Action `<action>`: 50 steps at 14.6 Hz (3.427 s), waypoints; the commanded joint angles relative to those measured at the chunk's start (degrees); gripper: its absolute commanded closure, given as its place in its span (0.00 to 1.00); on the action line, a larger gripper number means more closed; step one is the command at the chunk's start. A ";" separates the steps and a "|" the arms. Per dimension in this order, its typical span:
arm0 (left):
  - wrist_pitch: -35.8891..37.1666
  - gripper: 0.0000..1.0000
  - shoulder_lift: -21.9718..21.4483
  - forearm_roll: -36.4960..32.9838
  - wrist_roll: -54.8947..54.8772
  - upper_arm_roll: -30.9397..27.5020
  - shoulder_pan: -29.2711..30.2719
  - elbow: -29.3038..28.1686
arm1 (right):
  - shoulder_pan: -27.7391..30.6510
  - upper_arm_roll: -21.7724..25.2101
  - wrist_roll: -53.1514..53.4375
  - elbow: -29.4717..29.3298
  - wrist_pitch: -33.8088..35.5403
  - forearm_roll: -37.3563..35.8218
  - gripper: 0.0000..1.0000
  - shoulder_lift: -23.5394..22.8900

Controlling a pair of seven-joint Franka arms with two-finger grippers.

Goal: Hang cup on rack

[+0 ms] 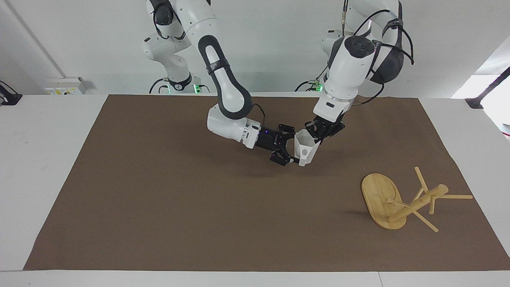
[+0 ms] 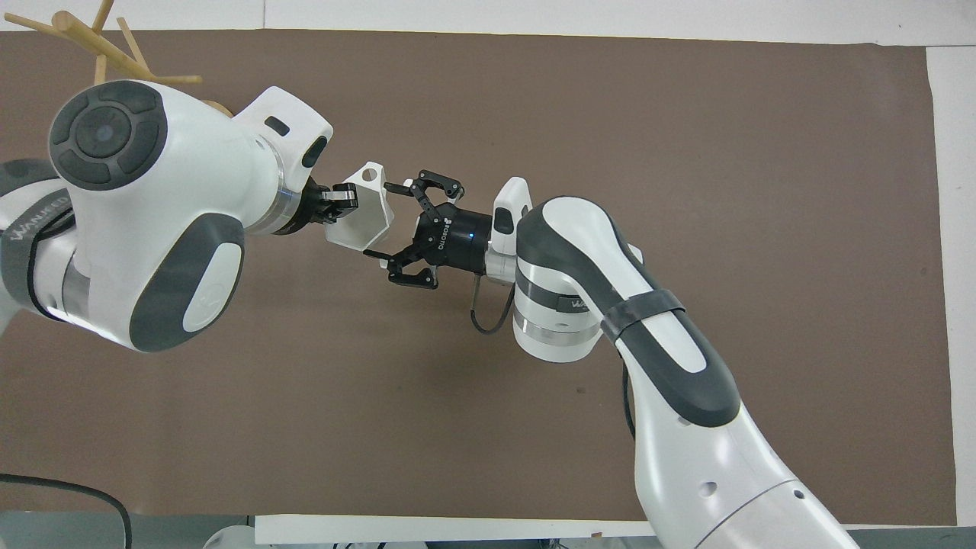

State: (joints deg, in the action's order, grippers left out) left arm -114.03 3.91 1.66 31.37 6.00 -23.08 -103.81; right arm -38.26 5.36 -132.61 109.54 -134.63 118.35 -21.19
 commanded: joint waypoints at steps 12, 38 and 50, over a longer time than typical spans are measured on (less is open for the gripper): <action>-11.71 1.00 1.55 -0.60 16.44 -0.90 5.59 0.73 | 36.93 -0.09 -1.87 8.95 28.28 -50.37 0.00 9.15; -75.55 1.00 2.06 3.44 16.27 -0.11 14.56 -29.17 | 39.32 -1.85 89.84 -20.57 53.50 -111.93 0.00 18.74; -74.76 1.00 3.13 2.91 16.36 0.15 17.45 -28.91 | 38.79 4.04 120.39 -19.90 58.08 -118.62 0.00 21.98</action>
State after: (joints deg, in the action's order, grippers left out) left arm -187.91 7.30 4.61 47.21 5.43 -7.06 -132.30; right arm 0.36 9.54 -13.40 87.56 -76.49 0.72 -0.75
